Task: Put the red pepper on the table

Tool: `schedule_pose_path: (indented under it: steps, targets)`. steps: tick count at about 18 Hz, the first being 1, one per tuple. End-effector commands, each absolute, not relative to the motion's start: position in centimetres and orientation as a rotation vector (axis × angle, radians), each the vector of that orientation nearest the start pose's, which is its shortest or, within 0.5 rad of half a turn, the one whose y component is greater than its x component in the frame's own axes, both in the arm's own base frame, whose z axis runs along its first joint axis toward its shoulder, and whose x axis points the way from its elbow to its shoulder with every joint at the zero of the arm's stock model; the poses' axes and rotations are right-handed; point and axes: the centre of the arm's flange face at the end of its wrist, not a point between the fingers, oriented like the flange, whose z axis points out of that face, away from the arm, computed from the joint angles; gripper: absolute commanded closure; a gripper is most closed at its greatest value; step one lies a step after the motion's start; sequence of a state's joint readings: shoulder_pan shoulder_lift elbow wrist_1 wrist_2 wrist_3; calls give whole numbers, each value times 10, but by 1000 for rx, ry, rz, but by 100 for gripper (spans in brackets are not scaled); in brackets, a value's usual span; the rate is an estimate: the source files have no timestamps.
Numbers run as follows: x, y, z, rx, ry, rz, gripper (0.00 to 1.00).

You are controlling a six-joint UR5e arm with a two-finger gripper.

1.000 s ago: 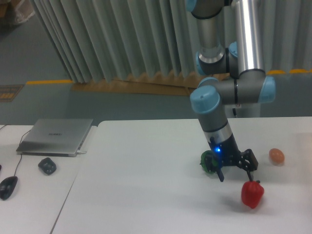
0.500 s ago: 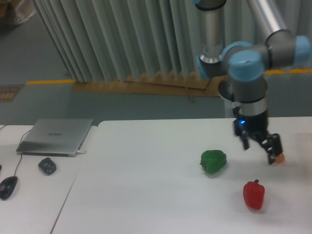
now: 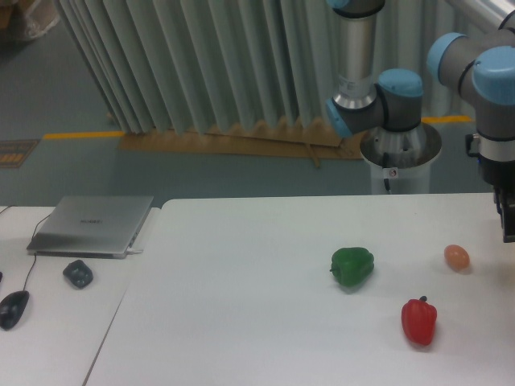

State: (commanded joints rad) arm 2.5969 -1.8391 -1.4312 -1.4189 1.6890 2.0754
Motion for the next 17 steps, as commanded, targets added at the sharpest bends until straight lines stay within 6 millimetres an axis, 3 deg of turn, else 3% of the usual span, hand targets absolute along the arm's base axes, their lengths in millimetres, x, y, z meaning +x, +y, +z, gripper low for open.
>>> schedule_pose_path:
  steps: [3, 6, 17]
  targets:
    - [-472, 410, 404, -2788, 1549, -7, 0]
    - [-477, 413, 388, -2788, 1539, 24, 0]
    - [-474, 415, 387, -2783, 1526, 25, 0]
